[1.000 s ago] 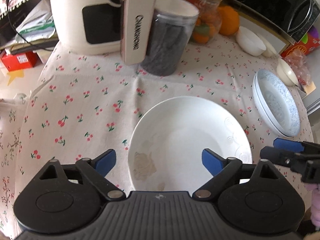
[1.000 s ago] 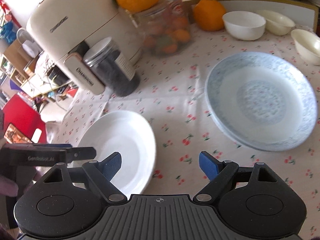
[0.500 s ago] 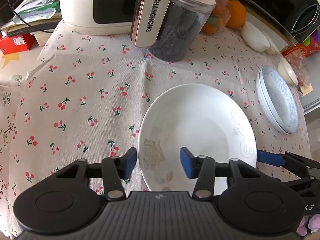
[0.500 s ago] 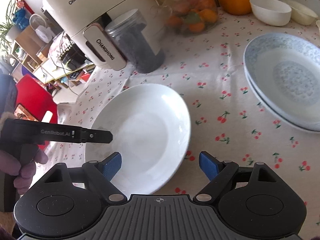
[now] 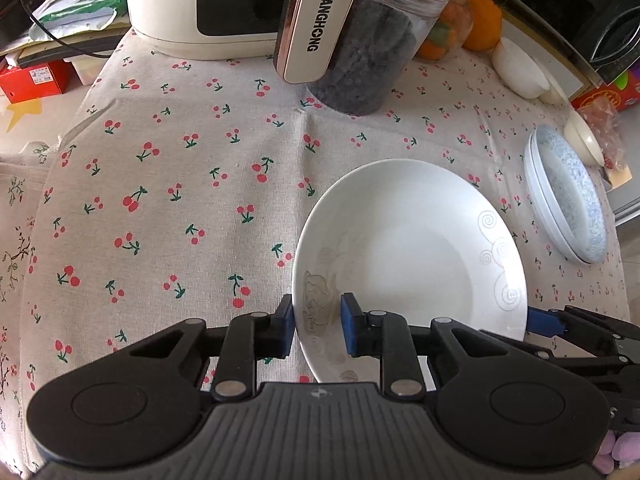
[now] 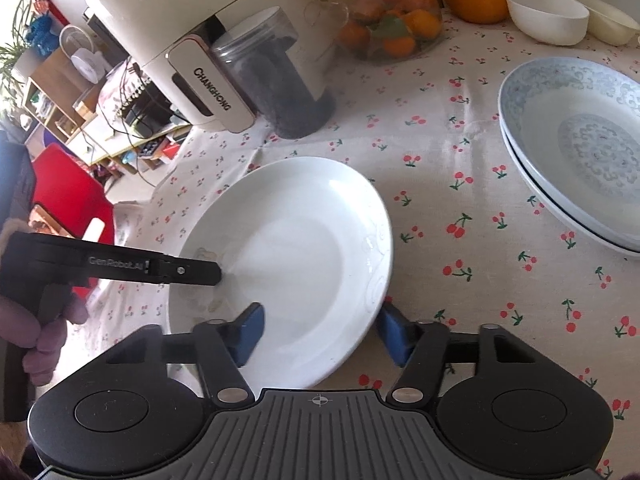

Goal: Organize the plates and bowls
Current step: 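Close the left gripper on the white plate rim while the right gripper grips it too, then carry the white plate with both grippers onto the blue-patterned plate stack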

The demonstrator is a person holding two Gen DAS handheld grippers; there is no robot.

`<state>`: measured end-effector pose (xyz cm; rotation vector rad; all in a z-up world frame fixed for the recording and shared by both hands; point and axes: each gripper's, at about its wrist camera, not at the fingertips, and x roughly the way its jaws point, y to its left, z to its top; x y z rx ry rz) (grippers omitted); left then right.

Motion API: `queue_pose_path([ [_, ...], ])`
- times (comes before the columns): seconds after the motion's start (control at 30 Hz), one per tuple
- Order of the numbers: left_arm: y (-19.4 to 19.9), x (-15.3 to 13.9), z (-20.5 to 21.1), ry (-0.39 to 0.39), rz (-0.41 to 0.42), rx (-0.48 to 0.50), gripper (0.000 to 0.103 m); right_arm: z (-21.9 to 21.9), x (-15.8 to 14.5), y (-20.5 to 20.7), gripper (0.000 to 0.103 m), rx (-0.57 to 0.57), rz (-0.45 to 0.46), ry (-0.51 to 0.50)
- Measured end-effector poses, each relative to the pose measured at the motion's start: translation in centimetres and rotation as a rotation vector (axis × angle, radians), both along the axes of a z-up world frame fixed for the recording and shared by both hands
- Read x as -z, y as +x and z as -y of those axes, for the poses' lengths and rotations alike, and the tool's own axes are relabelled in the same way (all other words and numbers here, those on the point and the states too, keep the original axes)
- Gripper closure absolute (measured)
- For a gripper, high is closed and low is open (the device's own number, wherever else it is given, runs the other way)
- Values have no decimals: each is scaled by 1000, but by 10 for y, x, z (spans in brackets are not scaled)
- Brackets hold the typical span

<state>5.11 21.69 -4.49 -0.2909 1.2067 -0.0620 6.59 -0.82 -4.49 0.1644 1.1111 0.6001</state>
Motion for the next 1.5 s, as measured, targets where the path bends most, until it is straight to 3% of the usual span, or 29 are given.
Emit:
queue_pose_path([
  [0.23,-1,-3,0,2,19,-14,82,7,2,3,79,32,17,-33],
  [0.93,6,-25,17,-56,128,-31,83,32,-29,16,80,97,111,12],
  [1.5,25,-37,63,-91,186,7,83,85,-49,39,80,189,148,44],
])
